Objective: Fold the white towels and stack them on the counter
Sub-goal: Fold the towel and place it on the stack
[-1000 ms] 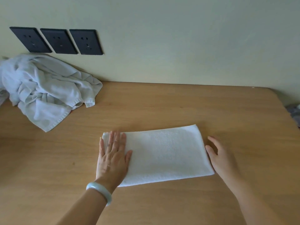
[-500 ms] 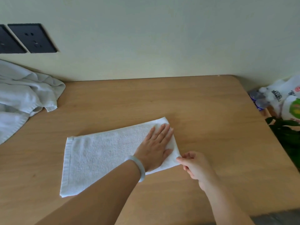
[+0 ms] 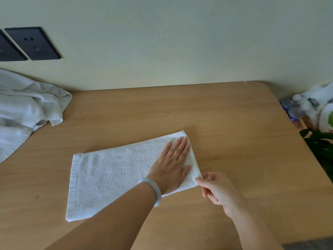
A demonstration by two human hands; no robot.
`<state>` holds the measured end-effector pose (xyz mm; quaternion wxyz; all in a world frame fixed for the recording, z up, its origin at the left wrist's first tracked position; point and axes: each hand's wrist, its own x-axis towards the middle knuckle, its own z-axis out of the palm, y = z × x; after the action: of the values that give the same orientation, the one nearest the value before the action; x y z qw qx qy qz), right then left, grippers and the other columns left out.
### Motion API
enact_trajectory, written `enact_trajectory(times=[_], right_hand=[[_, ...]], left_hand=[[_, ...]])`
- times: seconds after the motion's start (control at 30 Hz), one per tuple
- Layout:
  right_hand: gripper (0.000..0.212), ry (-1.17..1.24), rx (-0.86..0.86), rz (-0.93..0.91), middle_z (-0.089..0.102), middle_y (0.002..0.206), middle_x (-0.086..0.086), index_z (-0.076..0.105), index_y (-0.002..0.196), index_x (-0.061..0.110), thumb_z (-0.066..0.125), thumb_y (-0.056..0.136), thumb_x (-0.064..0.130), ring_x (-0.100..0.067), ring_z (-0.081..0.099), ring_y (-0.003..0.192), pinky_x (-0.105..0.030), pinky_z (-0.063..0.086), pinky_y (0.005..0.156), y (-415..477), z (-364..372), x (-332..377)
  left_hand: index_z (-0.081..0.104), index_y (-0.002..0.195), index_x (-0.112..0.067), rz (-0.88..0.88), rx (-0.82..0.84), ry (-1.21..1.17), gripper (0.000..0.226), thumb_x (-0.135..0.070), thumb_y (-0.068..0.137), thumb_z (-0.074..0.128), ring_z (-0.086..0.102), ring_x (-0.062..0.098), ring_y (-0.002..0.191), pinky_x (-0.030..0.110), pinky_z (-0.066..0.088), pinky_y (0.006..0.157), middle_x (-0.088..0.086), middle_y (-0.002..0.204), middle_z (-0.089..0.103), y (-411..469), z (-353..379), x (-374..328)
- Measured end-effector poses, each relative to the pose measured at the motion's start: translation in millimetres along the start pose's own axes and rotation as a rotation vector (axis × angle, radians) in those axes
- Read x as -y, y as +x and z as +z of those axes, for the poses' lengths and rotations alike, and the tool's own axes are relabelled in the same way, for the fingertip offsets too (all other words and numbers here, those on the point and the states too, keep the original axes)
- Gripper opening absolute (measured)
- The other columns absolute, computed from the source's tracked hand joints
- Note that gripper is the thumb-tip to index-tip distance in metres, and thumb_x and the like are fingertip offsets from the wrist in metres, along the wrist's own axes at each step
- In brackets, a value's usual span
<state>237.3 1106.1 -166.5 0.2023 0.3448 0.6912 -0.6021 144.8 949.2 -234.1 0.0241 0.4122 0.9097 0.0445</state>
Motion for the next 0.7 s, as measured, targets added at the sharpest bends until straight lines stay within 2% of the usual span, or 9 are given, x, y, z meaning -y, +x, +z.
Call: enact_trajectory(times=[0.1, 0.23, 0.3, 0.33, 0.37, 0.43, 0.53, 0.63, 0.7], right_hand=[[0.02, -0.138, -0.028, 0.002, 0.057, 0.052, -0.011, 0.064, 0.079, 0.002, 0.064, 0.09, 0.019, -0.012, 0.027, 0.032, -0.021, 0.017, 0.038, 0, -10, -3], [0.021, -0.135, -0.073, 0.035, 0.063, 0.054, -0.011, 0.062, 0.08, 0.0, 0.063, 0.09, 0.018, -0.012, 0.029, 0.032, -0.021, 0.02, 0.038, -1, -7, -9], [0.016, -0.164, -0.172, 0.024, 0.065, 0.056, -0.009, 0.059, 0.082, 0.002, 0.061, 0.089, 0.017, -0.015, 0.04, 0.035, -0.022, 0.028, 0.04, -1, 2, -10], [0.013, -0.27, -0.266, -0.024, 0.067, 0.064, -0.008, 0.058, 0.088, 0.005, 0.06, 0.088, 0.017, -0.018, 0.052, 0.045, -0.025, 0.037, 0.045, -1, 7, -8], [0.013, -0.413, -0.386, -0.095, 0.069, 0.077, -0.007, 0.057, 0.096, 0.008, 0.059, 0.088, 0.018, -0.022, 0.062, 0.063, -0.029, 0.044, 0.056, -2, 15, -5], [0.026, -0.578, -0.558, -0.349, 0.065, 0.106, -0.005, 0.055, 0.117, 0.012, 0.055, 0.091, 0.015, -0.026, 0.061, 0.099, -0.034, 0.046, 0.079, 0, 39, 8], [0.042, -0.624, -0.424, -0.787, 0.051, 0.141, -0.006, 0.047, 0.14, 0.01, 0.045, 0.098, 0.011, -0.021, 0.045, 0.132, -0.035, 0.036, 0.109, 29, 85, 26], [0.051, -0.969, -0.284, -0.887, 0.031, 0.155, -0.007, 0.038, 0.147, 0.014, 0.027, 0.099, 0.031, -0.023, 0.025, 0.146, -0.041, 0.015, 0.118, 69, 106, 21], [0.058, -1.137, -0.332, -0.874, 0.031, 0.155, -0.009, 0.038, 0.147, 0.018, 0.022, 0.099, 0.044, -0.025, 0.024, 0.146, -0.047, 0.016, 0.118, 85, 102, 10]], left_hand=[[-0.003, 0.156, -0.009, 0.006, 0.015, -0.003, 0.068, -0.047, 0.102, 0.013, -0.015, 0.017, 0.15, 0.044, 0.004, 0.121, 0.006, 0.164, -0.01, 2, 1, 2], [-0.004, 0.156, -0.011, -0.002, 0.037, 0.001, 0.069, -0.05, 0.101, 0.01, -0.018, 0.016, 0.149, 0.044, 0.001, 0.122, 0.004, 0.163, -0.013, 2, -1, 0], [-0.006, 0.156, -0.011, -0.001, 0.043, 0.019, 0.069, -0.05, 0.1, 0.009, -0.019, 0.017, 0.149, 0.044, 0.001, 0.123, 0.005, 0.163, -0.014, 2, -1, 1], [-0.005, 0.156, -0.011, 0.006, 0.035, 0.016, 0.069, -0.049, 0.101, 0.01, -0.018, 0.017, 0.149, 0.044, 0.002, 0.123, 0.005, 0.163, -0.012, 2, -1, 1], [-0.004, 0.156, -0.01, 0.013, 0.028, 0.002, 0.067, -0.047, 0.101, 0.012, -0.016, 0.017, 0.15, 0.044, 0.002, 0.122, 0.005, 0.164, -0.011, 2, -2, 1], [0.0, 0.156, -0.008, -0.006, 0.01, -0.019, 0.065, -0.04, 0.103, 0.018, -0.014, 0.019, 0.15, 0.044, 0.004, 0.122, 0.006, 0.164, -0.007, -3, -4, -1], [0.006, 0.156, -0.007, -0.196, -0.023, -0.017, 0.068, -0.038, 0.101, 0.031, -0.009, 0.026, 0.151, 0.052, 0.012, 0.121, 0.011, 0.164, -0.002, -30, -5, -5], [0.009, 0.157, -0.013, -0.331, -0.039, -0.045, 0.062, -0.039, 0.103, 0.025, -0.005, 0.025, 0.151, 0.055, 0.012, 0.118, 0.01, 0.164, 0.001, -75, -3, 3], [0.011, 0.157, -0.024, -0.428, -0.057, -0.077, 0.057, -0.04, 0.103, 0.022, -0.003, 0.021, 0.152, 0.054, 0.008, 0.118, 0.005, 0.165, 0.003, -106, -4, 22]])
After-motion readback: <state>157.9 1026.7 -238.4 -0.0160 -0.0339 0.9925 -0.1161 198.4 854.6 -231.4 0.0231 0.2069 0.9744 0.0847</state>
